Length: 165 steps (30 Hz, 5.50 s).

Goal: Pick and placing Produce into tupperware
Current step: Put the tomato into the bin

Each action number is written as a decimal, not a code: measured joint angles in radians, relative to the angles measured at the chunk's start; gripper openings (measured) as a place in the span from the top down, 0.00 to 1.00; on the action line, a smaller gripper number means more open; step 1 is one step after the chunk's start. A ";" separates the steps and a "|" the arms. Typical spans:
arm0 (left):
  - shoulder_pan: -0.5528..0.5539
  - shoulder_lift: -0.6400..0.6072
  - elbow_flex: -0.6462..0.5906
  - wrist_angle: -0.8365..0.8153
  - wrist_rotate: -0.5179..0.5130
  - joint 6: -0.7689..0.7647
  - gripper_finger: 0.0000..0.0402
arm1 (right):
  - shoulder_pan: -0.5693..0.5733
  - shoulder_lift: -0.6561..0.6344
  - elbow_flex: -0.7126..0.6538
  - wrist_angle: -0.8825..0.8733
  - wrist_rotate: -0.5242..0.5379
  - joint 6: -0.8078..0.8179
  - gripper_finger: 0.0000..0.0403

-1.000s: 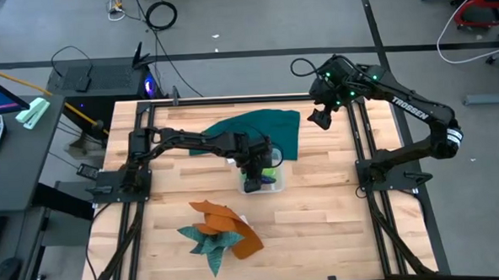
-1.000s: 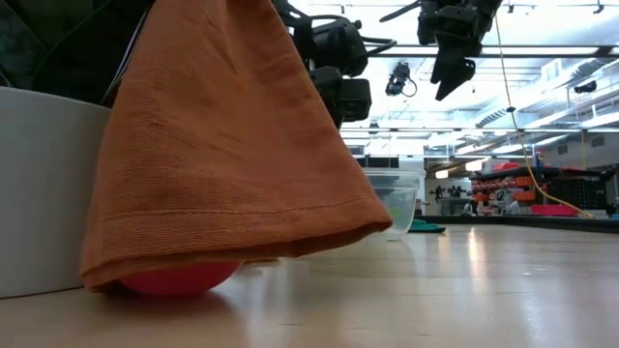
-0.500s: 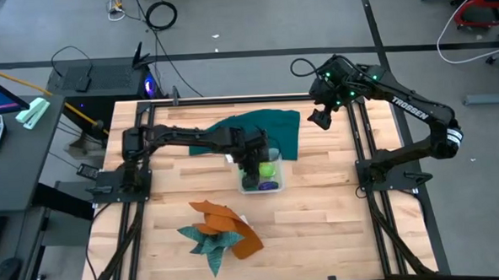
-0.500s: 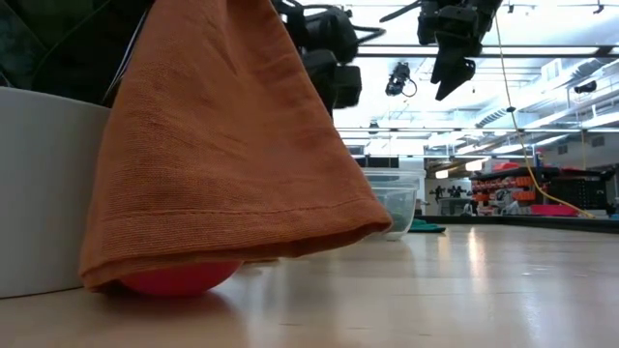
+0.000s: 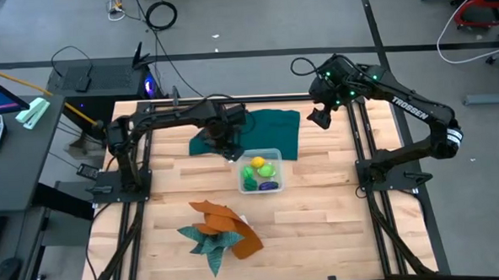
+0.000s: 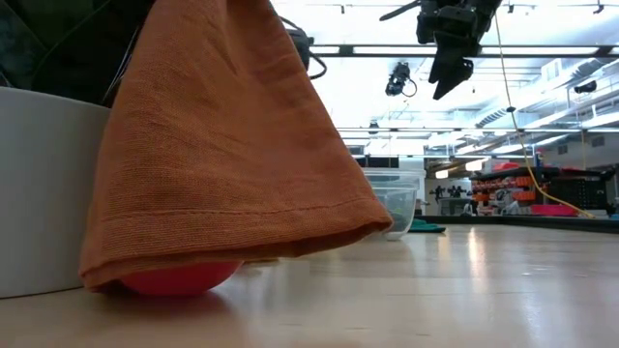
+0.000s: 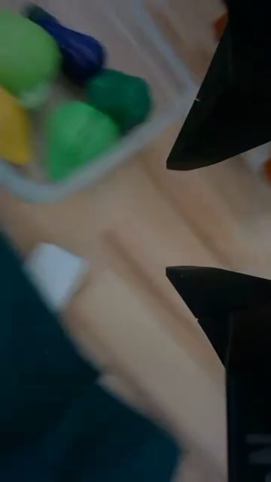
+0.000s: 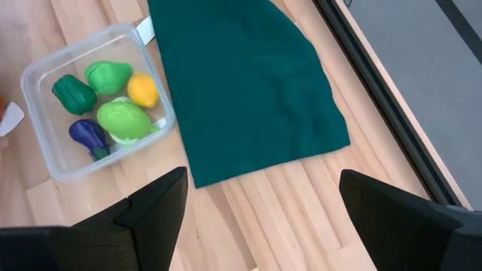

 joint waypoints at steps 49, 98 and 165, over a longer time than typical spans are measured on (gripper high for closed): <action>-0.068 -0.001 -0.093 -0.184 0.320 -0.215 0.44 | 0.000 0.000 0.000 0.076 0.000 -0.002 0.24; -0.067 -0.001 -0.093 -0.106 0.310 -0.239 0.48 | 0.000 0.000 0.000 0.061 0.000 0.006 0.24; -0.062 0.000 -0.092 -0.144 0.163 0.212 0.52 | 1.243 -0.183 -0.527 0.354 0.542 0.903 0.24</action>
